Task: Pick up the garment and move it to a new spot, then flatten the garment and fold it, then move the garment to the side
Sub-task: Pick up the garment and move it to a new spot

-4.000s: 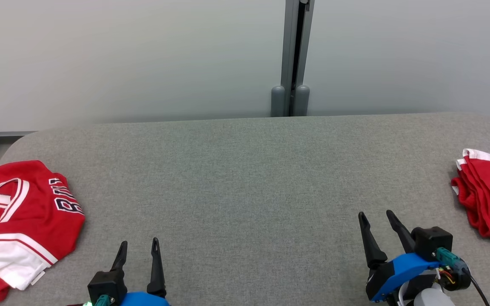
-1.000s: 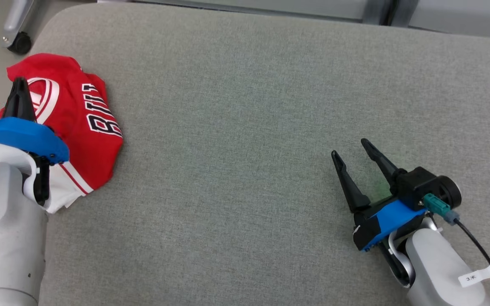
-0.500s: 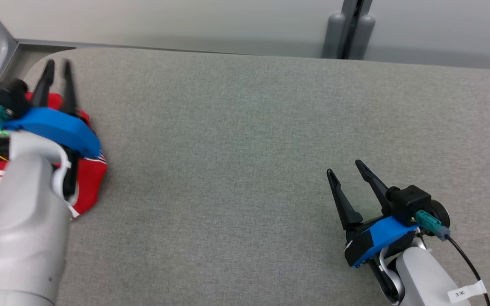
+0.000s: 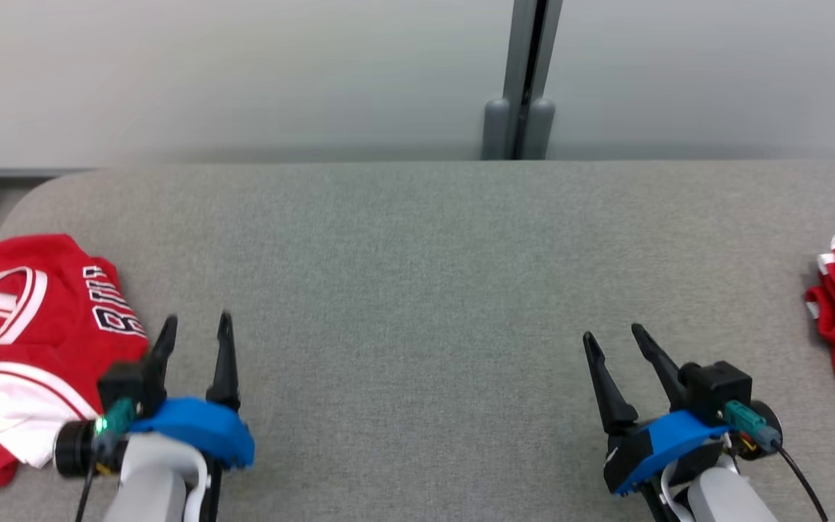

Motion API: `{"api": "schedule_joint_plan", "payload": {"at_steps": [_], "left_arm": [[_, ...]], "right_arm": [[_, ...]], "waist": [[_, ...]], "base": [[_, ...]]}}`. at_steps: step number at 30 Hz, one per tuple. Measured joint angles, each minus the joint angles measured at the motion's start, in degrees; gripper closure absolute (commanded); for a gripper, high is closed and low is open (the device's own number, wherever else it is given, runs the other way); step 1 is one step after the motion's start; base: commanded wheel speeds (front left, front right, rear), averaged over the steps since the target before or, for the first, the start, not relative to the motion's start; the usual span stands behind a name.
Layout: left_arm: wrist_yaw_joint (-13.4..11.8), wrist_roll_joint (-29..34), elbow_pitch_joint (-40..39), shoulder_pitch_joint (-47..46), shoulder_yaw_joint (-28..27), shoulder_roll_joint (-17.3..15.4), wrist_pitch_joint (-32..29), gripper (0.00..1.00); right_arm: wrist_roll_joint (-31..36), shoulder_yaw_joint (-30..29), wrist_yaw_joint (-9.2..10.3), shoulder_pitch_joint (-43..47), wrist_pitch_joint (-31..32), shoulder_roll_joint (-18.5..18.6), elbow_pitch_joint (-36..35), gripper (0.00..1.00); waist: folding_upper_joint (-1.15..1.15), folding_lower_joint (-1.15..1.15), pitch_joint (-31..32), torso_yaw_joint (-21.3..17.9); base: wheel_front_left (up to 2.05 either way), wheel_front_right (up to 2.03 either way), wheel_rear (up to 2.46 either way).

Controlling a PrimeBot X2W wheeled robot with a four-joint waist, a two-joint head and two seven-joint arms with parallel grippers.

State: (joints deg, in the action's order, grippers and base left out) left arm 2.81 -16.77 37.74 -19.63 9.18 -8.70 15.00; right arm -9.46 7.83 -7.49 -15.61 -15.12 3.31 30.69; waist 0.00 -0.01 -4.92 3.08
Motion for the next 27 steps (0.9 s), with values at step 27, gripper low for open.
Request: {"api": "schedule_joint_plan", "payload": {"at_steps": [27], "left_arm": [[0.71, 5.52, -9.74, 16.64, -8.77, 5.60, 0.07, 0.00]], "right_arm": [[-0.27, -2.52, 0.00, 5.31, -0.01, -0.33, 1.38, 0.00]], "waist": [[0.00, 0.01, 4.86, 1.11]], "base": [[0.00, 0.00, 0.00]]}}
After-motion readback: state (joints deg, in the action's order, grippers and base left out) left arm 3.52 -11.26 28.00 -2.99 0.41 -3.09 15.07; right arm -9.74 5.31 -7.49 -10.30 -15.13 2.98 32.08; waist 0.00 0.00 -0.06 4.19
